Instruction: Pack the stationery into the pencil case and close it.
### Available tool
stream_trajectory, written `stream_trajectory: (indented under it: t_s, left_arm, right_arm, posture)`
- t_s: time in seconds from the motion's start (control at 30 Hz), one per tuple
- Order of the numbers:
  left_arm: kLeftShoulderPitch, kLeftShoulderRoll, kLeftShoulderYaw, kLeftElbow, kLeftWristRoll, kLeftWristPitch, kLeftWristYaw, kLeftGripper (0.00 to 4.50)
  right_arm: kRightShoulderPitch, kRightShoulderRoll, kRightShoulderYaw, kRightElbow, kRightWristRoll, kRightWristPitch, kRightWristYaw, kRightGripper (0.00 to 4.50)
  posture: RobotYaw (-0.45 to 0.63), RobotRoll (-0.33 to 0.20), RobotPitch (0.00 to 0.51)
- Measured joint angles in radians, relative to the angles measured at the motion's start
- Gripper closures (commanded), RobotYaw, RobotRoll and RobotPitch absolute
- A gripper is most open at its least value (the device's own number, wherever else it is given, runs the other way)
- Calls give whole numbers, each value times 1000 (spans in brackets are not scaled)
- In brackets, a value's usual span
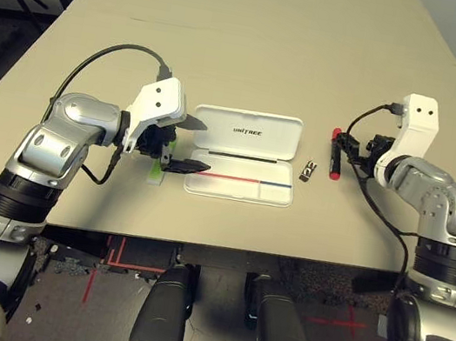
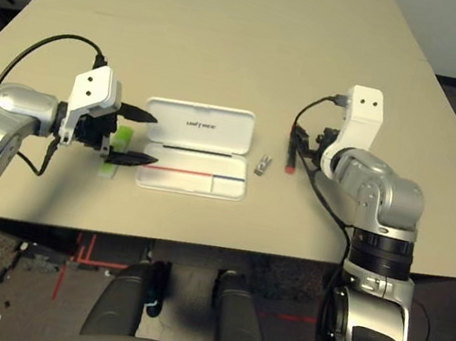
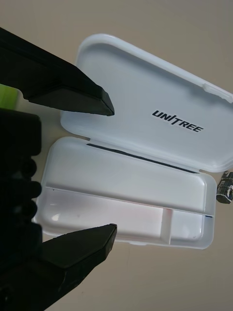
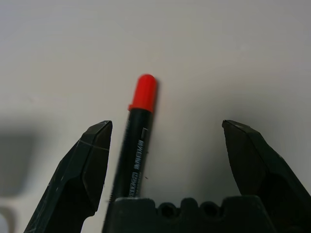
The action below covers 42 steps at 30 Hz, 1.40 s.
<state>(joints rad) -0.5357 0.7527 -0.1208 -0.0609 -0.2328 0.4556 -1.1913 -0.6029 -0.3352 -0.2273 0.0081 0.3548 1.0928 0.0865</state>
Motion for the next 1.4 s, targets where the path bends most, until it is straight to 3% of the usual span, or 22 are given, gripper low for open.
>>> stream_trajectory:
  t_s: [0.37,0.47,0.77,0.9,1.1,1.23,1.4]
  left_arm:
    - [16,21,2,-15,-23,7,-5,39]
    - [36,39,4,-39,-39,18,-5,0]
    - [51,62,26,-64,-59,30,-5,0]
    - [72,80,31,-83,-63,31,-9,0]
    - [82,88,39,-83,-68,30,-13,0]
    - [85,91,43,-81,-71,24,-16,0]
    - [86,94,50,-80,-82,18,-20,0]
  right_arm:
    - [-36,48,-16,31,-4,101,-31,0]
    - [-44,60,-30,31,-5,128,-41,601]
    - [-47,88,-65,16,-15,165,-59,3984]
    - [-52,74,-64,15,-15,167,-48,3997]
    - [-46,-82,-15,-10,25,189,109,3997]
    - [-4,-275,35,-60,92,135,347,3997]
    - [40,-499,82,-67,136,-71,693,3997]
  posture:
    - [-14,0,200]
    - [-7,0,204]
    - [-3,0,202]
    - [-3,0,201]
    - [-4,0,202]
    - [-3,0,202]
    - [-9,0,201]
